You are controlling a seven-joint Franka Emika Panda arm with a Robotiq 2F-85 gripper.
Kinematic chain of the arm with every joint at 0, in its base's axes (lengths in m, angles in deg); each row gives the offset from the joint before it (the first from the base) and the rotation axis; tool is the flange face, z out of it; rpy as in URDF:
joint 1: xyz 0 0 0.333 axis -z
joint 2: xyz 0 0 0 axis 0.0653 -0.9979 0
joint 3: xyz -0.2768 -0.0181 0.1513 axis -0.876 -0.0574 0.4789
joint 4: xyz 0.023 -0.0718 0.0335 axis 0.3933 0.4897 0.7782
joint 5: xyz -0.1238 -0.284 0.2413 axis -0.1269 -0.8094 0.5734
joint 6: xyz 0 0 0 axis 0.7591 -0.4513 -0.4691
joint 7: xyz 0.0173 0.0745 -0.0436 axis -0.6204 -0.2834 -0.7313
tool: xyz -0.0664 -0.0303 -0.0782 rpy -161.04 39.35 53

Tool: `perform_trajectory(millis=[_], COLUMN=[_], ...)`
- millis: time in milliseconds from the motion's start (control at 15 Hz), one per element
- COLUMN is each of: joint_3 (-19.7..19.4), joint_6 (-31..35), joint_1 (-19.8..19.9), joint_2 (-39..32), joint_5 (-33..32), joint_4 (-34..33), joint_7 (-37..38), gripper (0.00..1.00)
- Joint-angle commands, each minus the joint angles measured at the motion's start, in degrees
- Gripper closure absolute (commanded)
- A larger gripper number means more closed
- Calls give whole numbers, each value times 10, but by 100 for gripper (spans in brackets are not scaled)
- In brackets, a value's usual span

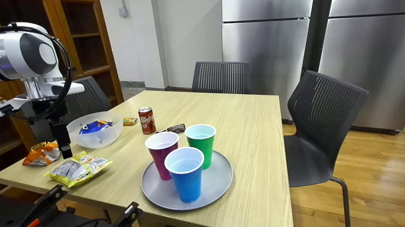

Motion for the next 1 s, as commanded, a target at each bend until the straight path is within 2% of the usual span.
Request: perform_trajectory(millis=[0, 333, 933], joint_3=[-1, -5, -14], joint_6=[41, 98, 163], joint_1=[-2, 1, 8], joint_2=[-3, -19, -38], joint_5=[21, 67, 154], joint_4=[22, 43, 61], joint_7=[37, 64, 61], gripper=[0, 0, 0])
